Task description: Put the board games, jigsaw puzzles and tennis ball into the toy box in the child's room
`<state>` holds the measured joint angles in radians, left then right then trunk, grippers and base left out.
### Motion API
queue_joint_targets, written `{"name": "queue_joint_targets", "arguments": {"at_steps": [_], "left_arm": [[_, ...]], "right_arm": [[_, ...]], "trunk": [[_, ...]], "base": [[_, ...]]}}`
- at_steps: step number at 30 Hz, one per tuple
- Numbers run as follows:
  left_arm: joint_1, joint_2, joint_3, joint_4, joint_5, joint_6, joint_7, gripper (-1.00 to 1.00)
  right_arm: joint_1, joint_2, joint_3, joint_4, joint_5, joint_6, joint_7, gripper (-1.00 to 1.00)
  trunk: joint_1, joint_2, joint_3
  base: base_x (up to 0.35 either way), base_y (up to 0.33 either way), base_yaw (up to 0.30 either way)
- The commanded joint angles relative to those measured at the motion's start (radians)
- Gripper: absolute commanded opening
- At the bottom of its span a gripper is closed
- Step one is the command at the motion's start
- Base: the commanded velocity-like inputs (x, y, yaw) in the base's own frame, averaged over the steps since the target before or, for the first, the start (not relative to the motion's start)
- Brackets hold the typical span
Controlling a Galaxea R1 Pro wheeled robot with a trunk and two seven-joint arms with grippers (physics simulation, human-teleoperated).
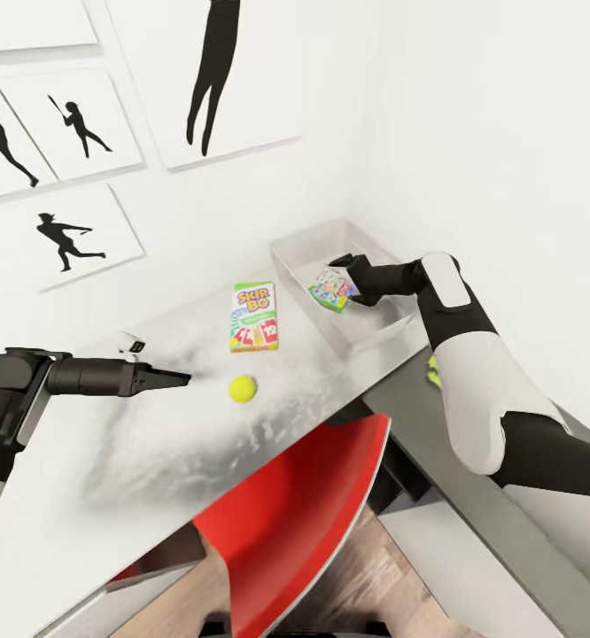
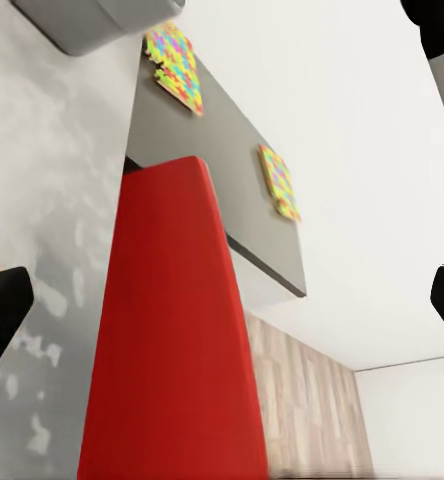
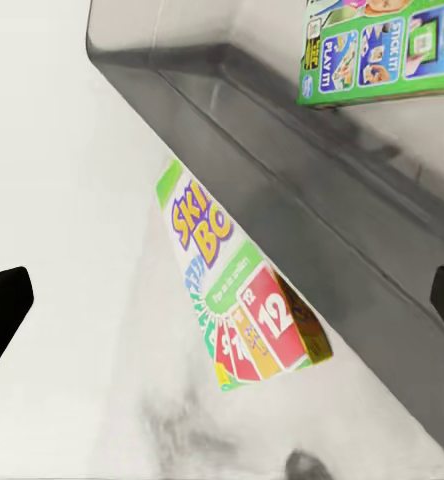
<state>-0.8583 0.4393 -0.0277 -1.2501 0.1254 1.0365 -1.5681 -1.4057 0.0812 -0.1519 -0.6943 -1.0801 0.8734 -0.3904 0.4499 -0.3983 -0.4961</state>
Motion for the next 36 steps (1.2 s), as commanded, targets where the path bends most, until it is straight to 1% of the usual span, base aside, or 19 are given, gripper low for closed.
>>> {"name": "queue_joint_targets", "arguments": {"at_steps": [1, 6, 17, 23, 36], "left_arm": [[-0.001, 0.001, -0.002, 0.000, 0.002, 0.011, -0.003, 1.00], [0.000, 0.001, -0.002, 0.000, 0.002, 0.011, -0.003, 1.00], [0.000, 0.001, -0.002, 0.000, 0.002, 0.011, -0.003, 1.00], [0.000, 0.001, -0.002, 0.000, 0.002, 0.011, -0.003, 1.00], [0.001, 0.002, -0.001, 0.000, 0.002, 0.011, -0.003, 1.00]], "right_arm": [[-0.001, 0.001, -0.005, -0.001, -0.009, 0.003, -0.010, 1.00], [-0.001, 0.001, -0.005, -0.001, -0.009, 0.003, -0.010, 1.00], [-0.001, 0.004, -0.005, -0.001, -0.009, 0.003, -0.010, 1.00], [-0.001, 0.006, -0.005, -0.001, -0.009, 0.003, -0.010, 1.00], [-0.001, 0.010, -0.004, -0.002, -0.009, 0.003, -0.010, 1.00]], "trunk": [[0.000, -0.002, 0.000], [0.000, -0.002, 0.008], [0.000, -0.002, 0.025], [0.000, -0.002, 0.033], [0.000, -0.002, 0.037]], "base": [[-0.277, 0.004, -0.122], [-0.155, 0.002, -0.128], [-0.031, 0.003, -0.135], [-0.119, 0.141, -0.133], [-0.075, 0.099, -0.033]]}}
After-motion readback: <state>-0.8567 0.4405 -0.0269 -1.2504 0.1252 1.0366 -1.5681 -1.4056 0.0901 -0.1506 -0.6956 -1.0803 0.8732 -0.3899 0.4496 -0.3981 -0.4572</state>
